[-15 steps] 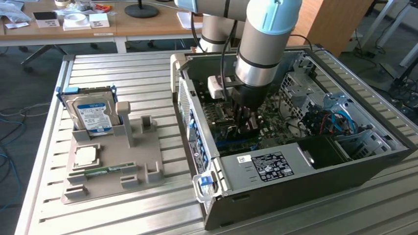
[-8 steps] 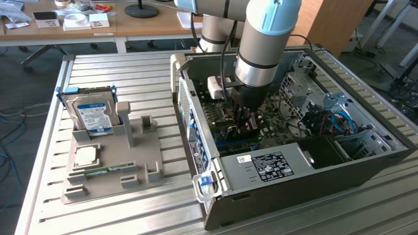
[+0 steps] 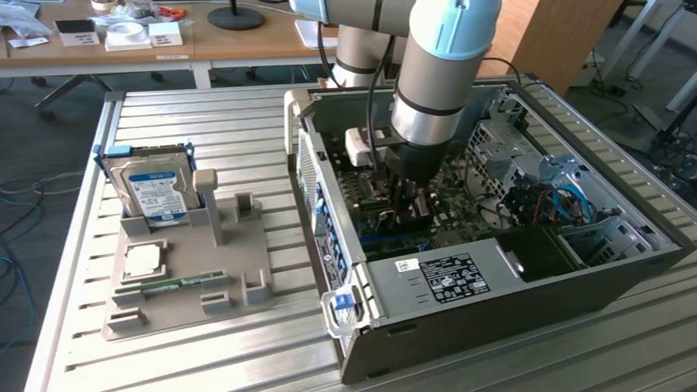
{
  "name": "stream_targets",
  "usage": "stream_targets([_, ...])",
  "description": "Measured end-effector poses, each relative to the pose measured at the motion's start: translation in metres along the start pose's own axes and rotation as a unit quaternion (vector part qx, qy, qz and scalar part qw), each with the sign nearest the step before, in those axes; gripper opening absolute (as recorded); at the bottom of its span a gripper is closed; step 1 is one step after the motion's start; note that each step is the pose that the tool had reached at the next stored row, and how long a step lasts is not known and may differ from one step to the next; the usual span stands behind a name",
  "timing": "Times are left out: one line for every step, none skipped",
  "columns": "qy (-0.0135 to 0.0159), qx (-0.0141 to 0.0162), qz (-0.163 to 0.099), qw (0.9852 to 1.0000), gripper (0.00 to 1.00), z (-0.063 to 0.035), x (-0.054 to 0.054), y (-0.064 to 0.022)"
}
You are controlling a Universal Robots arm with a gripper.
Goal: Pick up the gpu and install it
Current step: 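Insert the gpu into the slot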
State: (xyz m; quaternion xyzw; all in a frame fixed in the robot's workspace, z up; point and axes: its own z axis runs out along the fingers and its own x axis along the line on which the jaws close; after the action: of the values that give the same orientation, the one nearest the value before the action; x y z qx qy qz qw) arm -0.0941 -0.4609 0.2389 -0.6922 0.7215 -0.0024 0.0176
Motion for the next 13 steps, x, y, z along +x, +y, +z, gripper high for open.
stream_targets([-0.0001,0.0000,0.000,1.0000,0.27,0.0001,0.0000,0.0001])
stream_targets([0.0000,0.0000,0.000,1.0000,0.27,0.0001,0.0000,0.0002])
stream_targets([0.0000,0.0000,0.000,1.0000,0.27,0.0001,0.0000,0.0002])
stream_targets([0.0000,0.0000,0.000,1.0000,0.27,0.0002,0.0000,0.0003])
stream_targets([0.0000,0.0000,0.000,1.0000,0.27,0.0004,0.0000,0.0003])
stream_targets([0.0000,0.0000,0.000,1.0000,0.27,0.0004,0.0000,0.0003])
stream_targets([0.0000,0.0000,0.000,1.0000,0.27,0.0004,0.0000,0.0004])
stream_targets([0.0000,0.0000,0.000,1.0000,0.27,0.0005,0.0000,0.0004])
stream_targets([0.0000,0.0000,0.000,1.0000,0.27,0.0005,0.0000,0.0004])
stream_targets([0.0000,0.0000,0.000,1.0000,0.27,0.0006,0.0000,0.0004])
stream_targets([0.0000,0.0000,0.000,1.0000,0.27,0.0007,0.0000,0.0005])
stream_targets([0.0000,0.0000,0.000,1.0000,0.27,0.0007,0.0000,0.0005])
stream_targets([0.0000,0.0000,0.000,1.0000,0.27,0.0007,0.0000,0.0005])
